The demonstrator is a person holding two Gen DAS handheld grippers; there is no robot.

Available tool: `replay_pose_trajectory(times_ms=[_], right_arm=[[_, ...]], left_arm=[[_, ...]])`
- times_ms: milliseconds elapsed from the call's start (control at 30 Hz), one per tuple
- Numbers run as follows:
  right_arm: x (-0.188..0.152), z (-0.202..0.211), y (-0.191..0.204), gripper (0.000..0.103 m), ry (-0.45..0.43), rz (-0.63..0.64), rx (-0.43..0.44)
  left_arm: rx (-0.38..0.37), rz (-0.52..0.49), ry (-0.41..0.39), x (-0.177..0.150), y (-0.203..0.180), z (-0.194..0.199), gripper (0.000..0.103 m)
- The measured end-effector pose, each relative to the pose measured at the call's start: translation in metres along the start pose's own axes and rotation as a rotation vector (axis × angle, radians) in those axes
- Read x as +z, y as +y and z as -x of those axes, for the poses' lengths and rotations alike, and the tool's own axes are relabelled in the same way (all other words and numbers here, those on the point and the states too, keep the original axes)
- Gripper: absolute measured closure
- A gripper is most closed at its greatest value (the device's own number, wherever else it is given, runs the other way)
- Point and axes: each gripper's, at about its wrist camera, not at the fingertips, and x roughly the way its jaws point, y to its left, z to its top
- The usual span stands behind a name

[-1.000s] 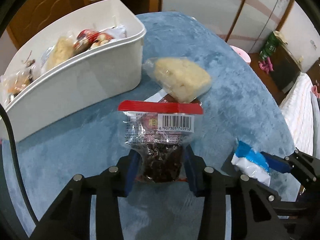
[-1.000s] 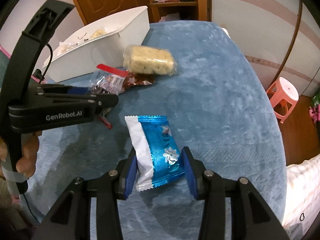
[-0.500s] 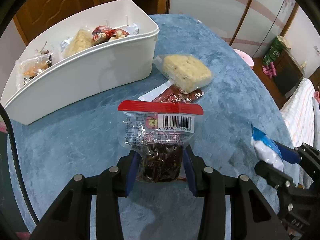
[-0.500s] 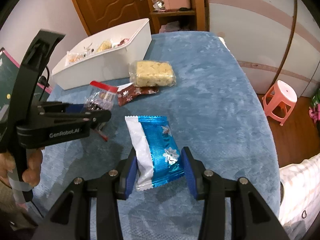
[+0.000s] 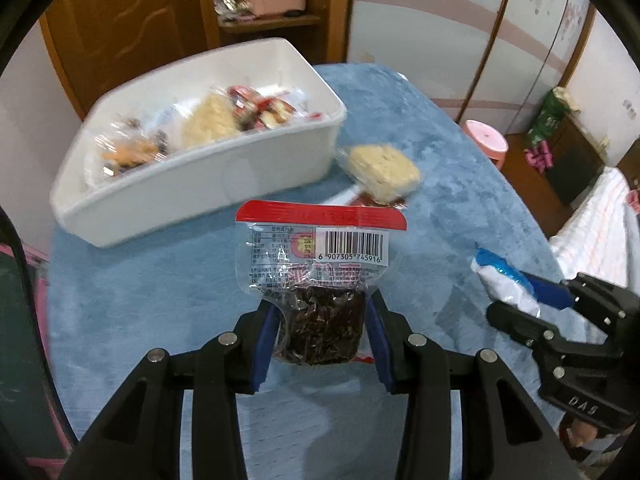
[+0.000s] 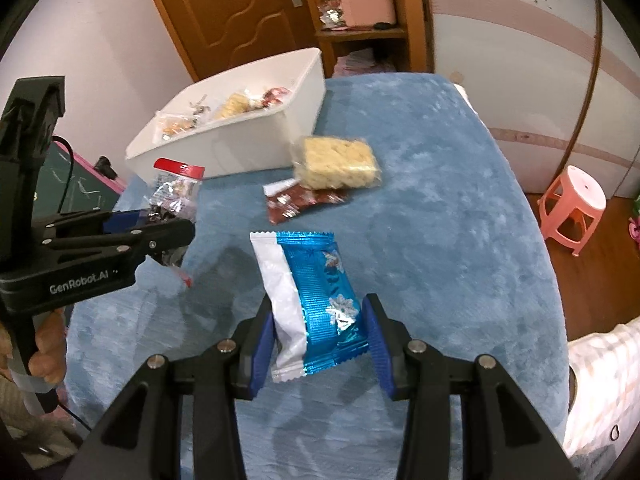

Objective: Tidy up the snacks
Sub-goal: 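Carry both snacks over the white bin and open both grippers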

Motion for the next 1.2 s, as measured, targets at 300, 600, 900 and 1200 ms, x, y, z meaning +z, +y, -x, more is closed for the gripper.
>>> replay_pose_trajectory(times_ms=[300, 600, 900, 1200], right_arm=[[0.071, 0.022, 0.042, 0.060, -0.085, 0.061, 0.027], [0.195, 0.037, 0.084, 0.060, -0.248, 0.042, 0.062], [0.259, -0.019, 0.106, 0.057, -0.213, 0.008, 0.013], [0.242, -0.104, 0.108, 0.045, 0.016, 0.051, -0.021]], left_arm=[[0.186, 0.025, -0.142, 0.058, 0.064, 0.077, 0.063], [0.325, 0.064, -0.252, 0.147, 0.122, 0.114, 0.063], [0.391, 0.128, -0.204, 0.201, 0.161, 0.063, 0.062], [0.335, 0.135, -0.102, 0.193, 0.165, 0.005, 0.006]])
